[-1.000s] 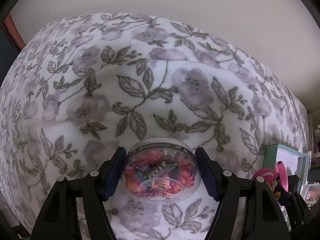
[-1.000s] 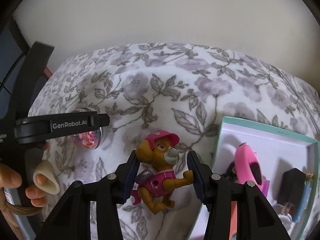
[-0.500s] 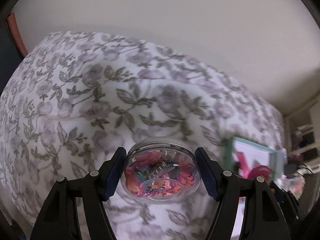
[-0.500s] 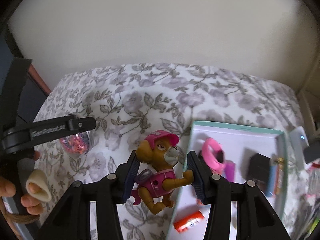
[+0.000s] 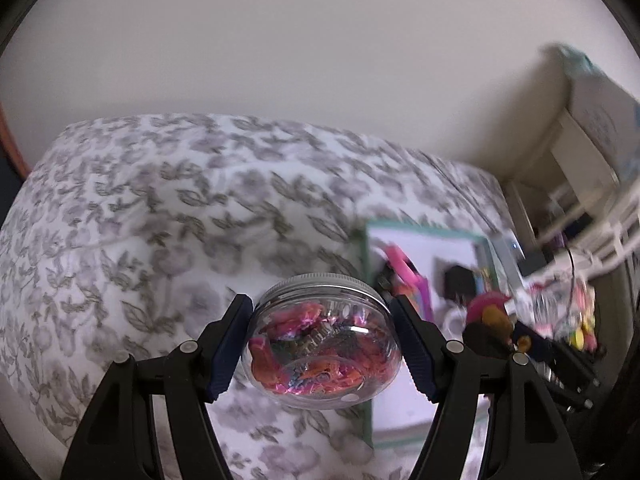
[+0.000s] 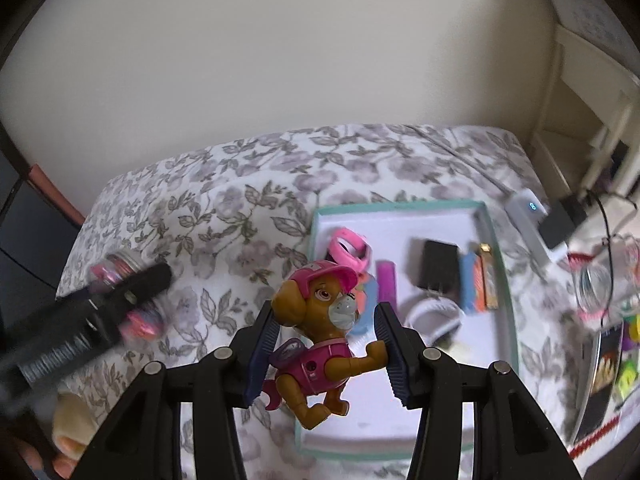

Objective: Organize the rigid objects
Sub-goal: 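Carry jar and puppy into the tray and open both grippers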

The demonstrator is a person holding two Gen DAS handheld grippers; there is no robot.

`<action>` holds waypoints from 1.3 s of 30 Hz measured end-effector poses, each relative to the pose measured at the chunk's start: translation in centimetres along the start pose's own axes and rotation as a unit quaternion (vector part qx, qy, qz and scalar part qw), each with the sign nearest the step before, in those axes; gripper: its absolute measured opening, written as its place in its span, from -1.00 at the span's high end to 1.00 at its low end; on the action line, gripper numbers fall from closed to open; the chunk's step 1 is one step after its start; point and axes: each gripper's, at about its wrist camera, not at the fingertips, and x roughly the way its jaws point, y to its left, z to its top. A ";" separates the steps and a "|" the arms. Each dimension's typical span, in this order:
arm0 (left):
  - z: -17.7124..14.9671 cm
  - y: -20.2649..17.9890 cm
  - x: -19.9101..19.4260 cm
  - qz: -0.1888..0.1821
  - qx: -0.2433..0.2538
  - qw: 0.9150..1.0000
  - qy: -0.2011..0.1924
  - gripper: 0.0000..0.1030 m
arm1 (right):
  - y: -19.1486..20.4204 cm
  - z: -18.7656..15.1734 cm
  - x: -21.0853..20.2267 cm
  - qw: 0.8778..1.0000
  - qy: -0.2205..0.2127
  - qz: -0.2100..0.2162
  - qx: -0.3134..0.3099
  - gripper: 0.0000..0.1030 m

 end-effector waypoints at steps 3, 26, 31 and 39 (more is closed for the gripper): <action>-1.6 -1.9 0.6 -0.009 0.021 1.000 0.014 -0.40 | -1.5 -1.4 -0.7 1.000 -0.001 -0.017 0.015 0.00; -8.1 -10.1 8.7 0.004 0.150 0.982 0.115 -0.40 | -13.0 -7.1 5.6 0.980 0.114 -0.130 0.098 -0.01; -8.5 -10.7 9.4 0.012 0.160 0.980 0.121 -0.40 | -12.8 -7.1 5.7 0.980 0.117 -0.134 0.091 -0.01; -8.5 -10.8 10.1 0.018 0.163 0.978 0.126 -0.41 | -12.0 -7.2 6.4 0.978 0.132 -0.141 0.076 -0.01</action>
